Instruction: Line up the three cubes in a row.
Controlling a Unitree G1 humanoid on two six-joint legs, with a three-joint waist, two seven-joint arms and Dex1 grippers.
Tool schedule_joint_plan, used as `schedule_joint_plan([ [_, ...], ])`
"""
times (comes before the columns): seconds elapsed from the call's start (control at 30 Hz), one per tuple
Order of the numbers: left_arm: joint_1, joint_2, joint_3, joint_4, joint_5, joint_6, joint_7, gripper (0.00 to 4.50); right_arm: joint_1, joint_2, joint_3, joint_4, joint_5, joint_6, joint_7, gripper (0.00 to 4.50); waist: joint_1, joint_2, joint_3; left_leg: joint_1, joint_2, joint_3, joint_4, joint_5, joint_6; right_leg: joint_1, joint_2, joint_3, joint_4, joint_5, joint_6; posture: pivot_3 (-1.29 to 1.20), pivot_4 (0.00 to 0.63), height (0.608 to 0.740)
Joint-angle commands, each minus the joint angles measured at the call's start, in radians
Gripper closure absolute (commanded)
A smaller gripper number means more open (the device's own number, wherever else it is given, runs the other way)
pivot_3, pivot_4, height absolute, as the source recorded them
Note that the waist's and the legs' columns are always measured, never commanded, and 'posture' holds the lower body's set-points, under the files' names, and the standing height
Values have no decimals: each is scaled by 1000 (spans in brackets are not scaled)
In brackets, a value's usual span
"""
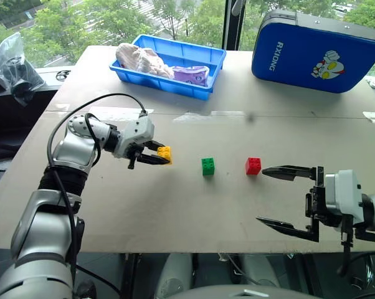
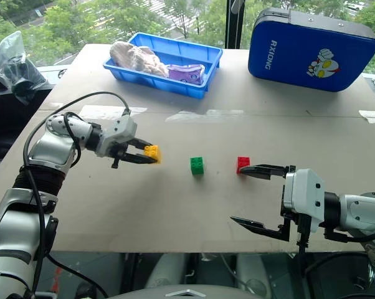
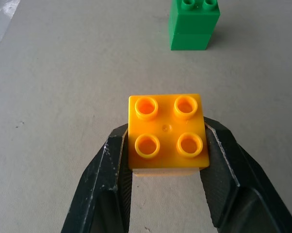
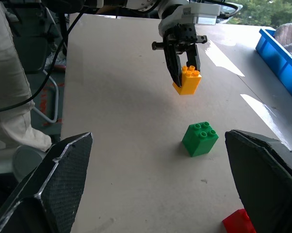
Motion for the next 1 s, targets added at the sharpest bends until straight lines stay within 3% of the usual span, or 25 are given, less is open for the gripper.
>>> schedule_joint_plan([
  [0.03, 1, 9, 3, -5, 10, -42, -32, 3066, 9, 6, -4, -35, -2, -11, -16, 0, 2, 0, 0, 0, 0, 0, 0, 0, 0, 0, 0, 0, 1, 0, 0, 0, 150, 740],
  [0.5, 51, 9, 12, -16, 42, -84, -10, 3066, 18, 3, -11, -22, -9, -21, -9, 0, 3, 0, 0, 2, 0, -1, 3, 0, 0, 1, 0, 0, 5, 0, 1, 0, 150, 740],
  [0.9, 11, -48, 3, 54, 76, -130, 38, 3066, 32, -1, -32, -26, -12, -18, -13, 0, 3, 0, 0, 2, 0, -1, 5, 0, 0, 1, 0, 0, 6, 0, 0, 0, 150, 740],
  [1.0, 1, -57, 10, 78, 78, -139, 38, 1783, 35, -1, -34, -31, -10, -15, -16, 0, 3, 0, 0, 2, 0, -1, 5, 0, 0, 1, 1, 0, 6, 0, 0, 0, 150, 740],
])
